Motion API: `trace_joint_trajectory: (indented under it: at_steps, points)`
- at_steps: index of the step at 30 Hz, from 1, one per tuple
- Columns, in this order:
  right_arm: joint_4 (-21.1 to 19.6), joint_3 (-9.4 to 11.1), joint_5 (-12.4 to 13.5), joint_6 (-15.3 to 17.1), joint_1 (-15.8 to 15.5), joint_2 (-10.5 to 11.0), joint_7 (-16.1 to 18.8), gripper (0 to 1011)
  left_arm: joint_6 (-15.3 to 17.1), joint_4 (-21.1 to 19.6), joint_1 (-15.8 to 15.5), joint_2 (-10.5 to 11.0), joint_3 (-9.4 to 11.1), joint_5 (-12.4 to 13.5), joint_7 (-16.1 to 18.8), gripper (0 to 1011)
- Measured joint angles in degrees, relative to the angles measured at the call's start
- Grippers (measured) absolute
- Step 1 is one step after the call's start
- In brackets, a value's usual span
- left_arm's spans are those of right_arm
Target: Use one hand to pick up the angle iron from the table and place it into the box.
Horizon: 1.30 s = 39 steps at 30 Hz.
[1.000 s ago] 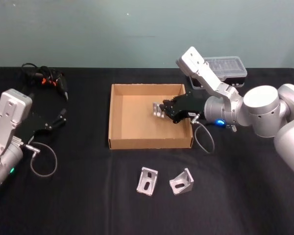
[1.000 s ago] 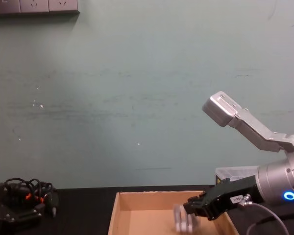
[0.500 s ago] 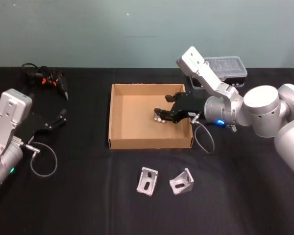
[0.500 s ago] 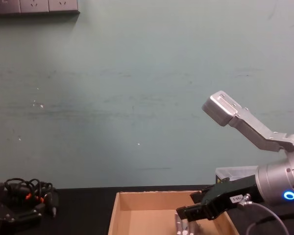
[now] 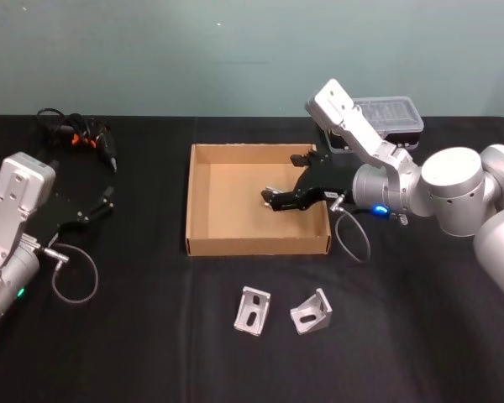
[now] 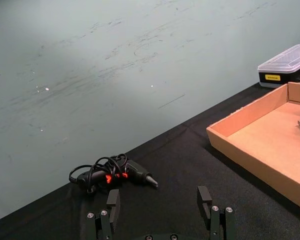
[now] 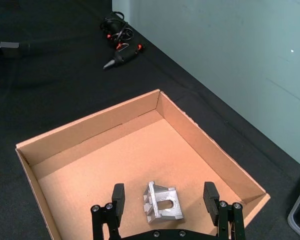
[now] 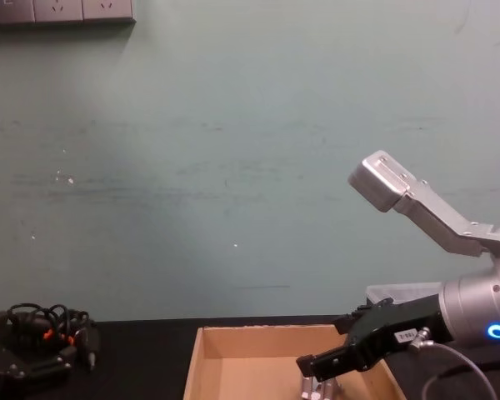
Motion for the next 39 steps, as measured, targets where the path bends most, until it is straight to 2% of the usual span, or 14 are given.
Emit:
trace_joint_trajectory:
  at_steps: [6,13,16,22,23,26,27,30,32,36,39]
  points:
    - [-1.8,0.6,-0.5,-1.1,-1.1,0.7,-0.2,1003,0.0,0.0,0.0,0.0,0.0,0.0,0.0,1011]
    - [-8.3,2.3,0.1,-2.1,-4.6,3.1,-0.3,1003,0.0,0.0,0.0,0.0,0.0,0.0,0.0,1011]
    - [-14.5,4.0,2.0,-2.4,-8.4,5.8,-0.1,1003,0.0,0.0,0.0,0.0,0.0,0.0,0.0,1011]
    - [-23.5,6.4,4.9,-3.7,-14.6,10.8,0.6,1003,0.0,0.0,0.0,0.0,0.0,0.0,0.0,1011]
    - [-25.8,7.2,5.9,-4.4,-16.4,12.4,0.9,1003,0.0,0.0,0.0,0.0,0.0,0.0,0.0,1011]
    - [-28.8,8.3,7.4,-5.3,-18.8,14.9,1.7,1003,0.0,0.0,0.0,0.0,0.0,0.0,0.0,1011]
    - [-30.6,9.0,8.4,-6.1,-20.4,16.6,2.5,1003,0.0,0.0,0.0,0.0,0.0,0.0,0.0,1011]
    - [-33.0,9.8,9.9,-7.6,-22.8,19.4,4.1,1003,0.0,0.0,0.0,0.0,0.0,0.0,0.0,1011]
    - [-34.9,10.5,11.6,-9.7,-25.0,22.6,6.4,1003,0.0,0.0,0.0,0.0,0.0,0.0,0.0,1011]
    - [-35.4,10.4,13.2,-13.4,-26.5,25.5,10.1,1003,0.0,0.0,0.0,0.0,0.0,0.0,0.0,1011]
    - [-34.7,9.8,14.1,-15.3,-26.6,26.5,12.8,1003,0.0,0.0,0.0,0.0,0.0,0.0,0.0,1012]
